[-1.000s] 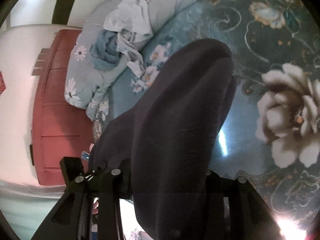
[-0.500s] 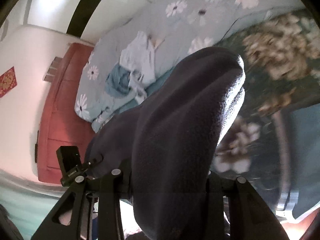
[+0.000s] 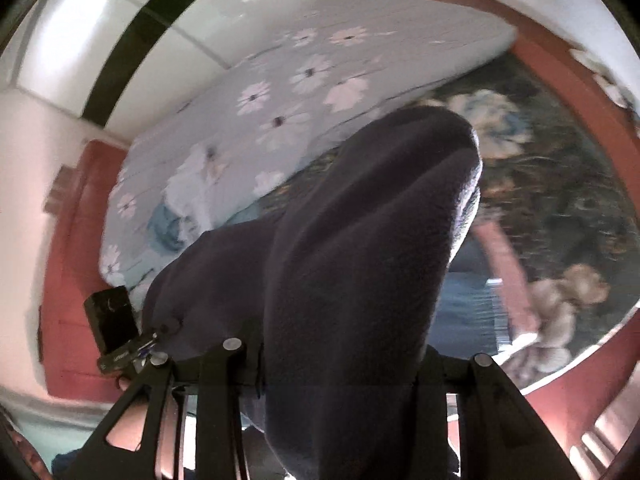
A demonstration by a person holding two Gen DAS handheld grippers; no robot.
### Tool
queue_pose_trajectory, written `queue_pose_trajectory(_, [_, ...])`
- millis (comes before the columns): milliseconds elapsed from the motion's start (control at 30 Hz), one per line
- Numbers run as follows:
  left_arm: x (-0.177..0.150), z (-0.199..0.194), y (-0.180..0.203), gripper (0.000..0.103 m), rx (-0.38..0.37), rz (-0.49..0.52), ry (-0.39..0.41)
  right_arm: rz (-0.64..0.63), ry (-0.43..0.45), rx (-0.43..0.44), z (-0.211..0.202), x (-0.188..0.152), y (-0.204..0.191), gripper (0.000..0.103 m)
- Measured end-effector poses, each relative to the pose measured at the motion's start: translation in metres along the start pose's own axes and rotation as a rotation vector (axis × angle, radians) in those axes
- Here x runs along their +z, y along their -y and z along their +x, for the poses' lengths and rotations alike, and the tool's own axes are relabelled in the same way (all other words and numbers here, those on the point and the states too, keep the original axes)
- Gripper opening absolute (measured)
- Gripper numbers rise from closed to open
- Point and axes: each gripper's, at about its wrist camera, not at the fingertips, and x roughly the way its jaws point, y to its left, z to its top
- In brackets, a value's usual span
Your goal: Fold clothes
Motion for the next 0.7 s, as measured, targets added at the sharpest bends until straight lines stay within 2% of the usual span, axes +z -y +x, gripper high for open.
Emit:
queue_pose_trajectory(67, [-0.003,0.026,0.007,0.031,-0.016,0.0,-0.028,0.004,-0.006,-0.028,-0.007,0.003,0.021,0.041])
queue_pose_trajectory(200, [-0.022,0.056,0.015,0.031,-0.015,0.027,-0.008,-0.046,-0.023,-0.043,-0.007,0.006,0.055,0.041])
queue_pose_trajectory(300, [-0.048,0.076,0.01,0.031,0.013,0.067,0.015,-0.034,-0.039,-0.037,0.008,0.009,0.086,0.041])
queue_pose_trajectory(467, [-0.091,0.103,-0.005,0.031,0.052,0.053,-0.035,0.059,-0.082,-0.053,0.05,0.001,0.153,0.041])
queue_pose_trajectory(600, [-0.106,0.105,-0.004,0.032,0.05,0.058,-0.06,0.138,-0.053,0.017,0.059,-0.012,0.194,0.044])
queue_pose_trajectory(700, [-0.117,0.111,0.0,0.033,0.057,0.069,-0.078,0.141,-0.044,0.05,0.061,-0.016,0.207,0.047])
